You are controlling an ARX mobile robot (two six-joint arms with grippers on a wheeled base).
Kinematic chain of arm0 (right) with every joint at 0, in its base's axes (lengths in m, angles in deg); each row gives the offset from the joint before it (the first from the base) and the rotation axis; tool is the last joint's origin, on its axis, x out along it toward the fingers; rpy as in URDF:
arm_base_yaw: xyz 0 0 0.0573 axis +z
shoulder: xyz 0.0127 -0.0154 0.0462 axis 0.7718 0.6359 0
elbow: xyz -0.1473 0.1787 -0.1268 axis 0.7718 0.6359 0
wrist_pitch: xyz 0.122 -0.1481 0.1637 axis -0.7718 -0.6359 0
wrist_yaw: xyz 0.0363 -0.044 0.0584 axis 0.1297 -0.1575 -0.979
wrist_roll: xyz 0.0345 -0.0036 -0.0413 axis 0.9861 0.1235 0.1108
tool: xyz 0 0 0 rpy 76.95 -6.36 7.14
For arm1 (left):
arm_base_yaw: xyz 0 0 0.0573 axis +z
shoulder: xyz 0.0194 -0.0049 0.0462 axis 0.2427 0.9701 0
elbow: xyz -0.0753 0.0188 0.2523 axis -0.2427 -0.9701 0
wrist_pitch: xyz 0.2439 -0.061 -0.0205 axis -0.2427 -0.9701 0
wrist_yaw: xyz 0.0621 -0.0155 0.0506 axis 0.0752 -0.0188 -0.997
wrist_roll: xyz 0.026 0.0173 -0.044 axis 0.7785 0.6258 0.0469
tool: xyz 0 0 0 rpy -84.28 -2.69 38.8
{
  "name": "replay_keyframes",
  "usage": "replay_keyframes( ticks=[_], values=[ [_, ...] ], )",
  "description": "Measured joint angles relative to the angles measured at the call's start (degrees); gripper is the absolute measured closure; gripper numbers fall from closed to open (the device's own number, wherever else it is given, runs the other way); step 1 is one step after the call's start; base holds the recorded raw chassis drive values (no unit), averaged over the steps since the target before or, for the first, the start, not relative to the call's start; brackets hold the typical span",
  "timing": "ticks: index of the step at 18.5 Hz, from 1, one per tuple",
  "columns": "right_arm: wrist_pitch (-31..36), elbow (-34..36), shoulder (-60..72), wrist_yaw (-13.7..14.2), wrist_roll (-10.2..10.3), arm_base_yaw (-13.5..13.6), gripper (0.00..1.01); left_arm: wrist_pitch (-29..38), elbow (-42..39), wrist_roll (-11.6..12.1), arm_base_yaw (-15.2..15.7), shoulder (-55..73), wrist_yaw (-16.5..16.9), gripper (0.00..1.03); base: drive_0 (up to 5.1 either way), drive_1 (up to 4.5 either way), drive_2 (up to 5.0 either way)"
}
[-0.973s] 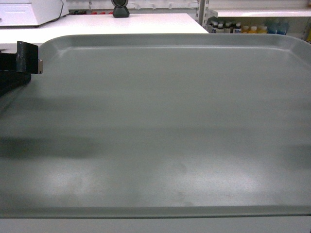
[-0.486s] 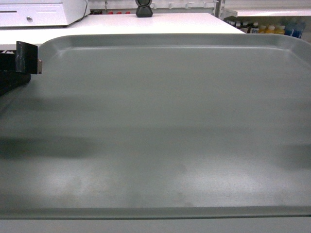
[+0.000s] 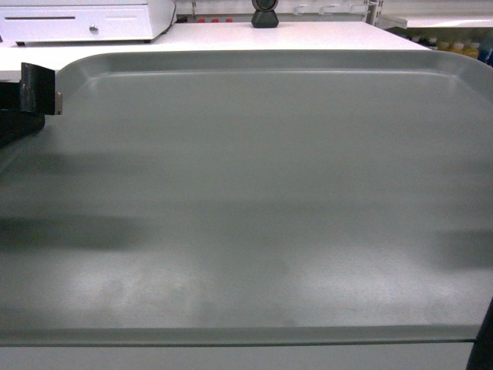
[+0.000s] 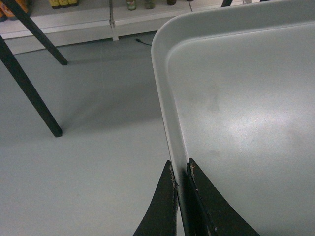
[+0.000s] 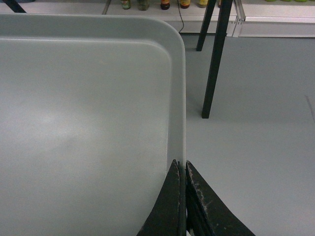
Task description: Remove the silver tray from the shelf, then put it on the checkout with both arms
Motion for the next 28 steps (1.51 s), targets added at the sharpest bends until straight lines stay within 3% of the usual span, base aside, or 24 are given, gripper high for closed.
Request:
replay_keyframes(
  ticks=[9,28],
  values=[
    [-0.07,0.0,-0.02,0.04,-0.02,0.04,0.99,-0.07,0.0,-0.02,-0.11,-0.02,0.04,0.99,0.0,-0.04,0.0],
    [-0.15,0.0,-0.09,0.07,-0.02,0.0,0.99,0.11,0.0,-0.02,-0.13,-0.02,0.15,0.99,0.0,4.35,-4.3]
  ],
)
